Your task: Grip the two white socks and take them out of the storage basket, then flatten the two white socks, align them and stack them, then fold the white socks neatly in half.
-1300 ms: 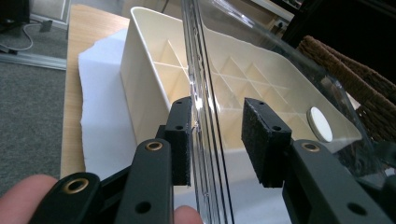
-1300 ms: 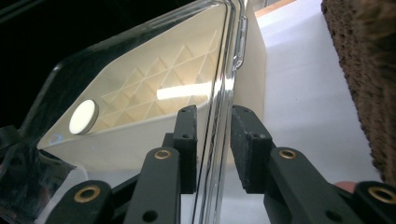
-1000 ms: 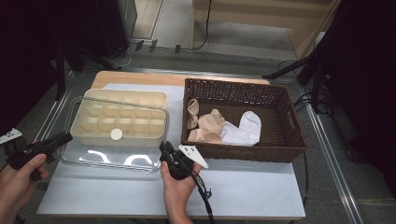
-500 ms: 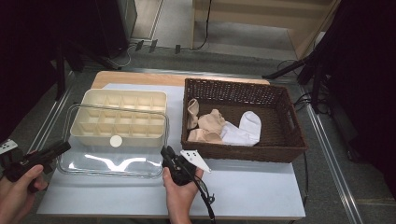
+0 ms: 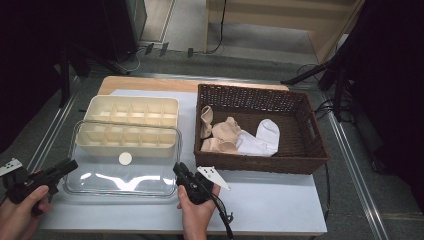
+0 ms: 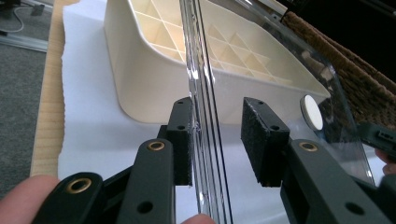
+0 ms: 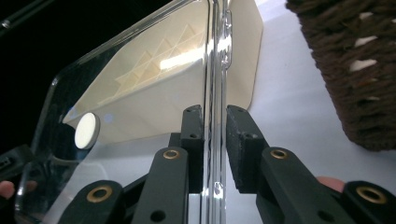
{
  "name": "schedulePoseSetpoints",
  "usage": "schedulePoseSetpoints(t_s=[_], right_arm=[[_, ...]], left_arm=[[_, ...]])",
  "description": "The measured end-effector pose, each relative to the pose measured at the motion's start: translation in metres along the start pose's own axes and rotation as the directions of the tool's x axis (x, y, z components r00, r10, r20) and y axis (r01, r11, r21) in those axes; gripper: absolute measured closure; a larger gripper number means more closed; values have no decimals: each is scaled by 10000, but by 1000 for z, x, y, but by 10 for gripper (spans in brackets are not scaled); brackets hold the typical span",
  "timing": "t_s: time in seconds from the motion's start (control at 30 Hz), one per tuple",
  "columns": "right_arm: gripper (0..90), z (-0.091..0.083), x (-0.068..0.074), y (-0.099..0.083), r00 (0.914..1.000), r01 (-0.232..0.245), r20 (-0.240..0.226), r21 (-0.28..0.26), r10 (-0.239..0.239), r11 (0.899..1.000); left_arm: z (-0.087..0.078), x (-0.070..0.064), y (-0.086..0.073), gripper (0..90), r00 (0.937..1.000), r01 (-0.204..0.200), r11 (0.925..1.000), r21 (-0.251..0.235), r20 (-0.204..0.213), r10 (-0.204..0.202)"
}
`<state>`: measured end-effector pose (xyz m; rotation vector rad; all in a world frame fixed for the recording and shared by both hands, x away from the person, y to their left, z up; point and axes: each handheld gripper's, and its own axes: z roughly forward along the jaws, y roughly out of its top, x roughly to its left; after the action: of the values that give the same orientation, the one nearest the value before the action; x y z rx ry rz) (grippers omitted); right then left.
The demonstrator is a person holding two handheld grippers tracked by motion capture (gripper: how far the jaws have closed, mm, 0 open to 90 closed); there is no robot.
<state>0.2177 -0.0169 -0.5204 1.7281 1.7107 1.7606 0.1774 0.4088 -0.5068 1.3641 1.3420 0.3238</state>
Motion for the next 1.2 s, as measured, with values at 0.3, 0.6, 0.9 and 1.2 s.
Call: schedulePoseSetpoints(t_s=[0.3, 0.6, 0.9, 1.2], right_arm=[[788, -9, -1, -4, 9994, -92, -344, 117, 96, 9999], [788, -20, -1, -6, 9984, -129, -545, 29, 131, 9999], [788, -29, -3, -13, 9984, -123, -549, 213, 134, 9997], [784, -35, -4, -24, 9990, -62, -442, 415, 80, 9991]], left_arm=[[-9, -3, -7, 667, 9999, -60, 10000, -55, 127, 60], [-15, -5, -17, 664, 9994, -127, 9999, 48, 331, 125], [-20, -8, -30, 659, 9994, -61, 9996, 263, 335, 52], [-24, -7, -39, 653, 9994, -144, 9989, 435, 331, 129]])
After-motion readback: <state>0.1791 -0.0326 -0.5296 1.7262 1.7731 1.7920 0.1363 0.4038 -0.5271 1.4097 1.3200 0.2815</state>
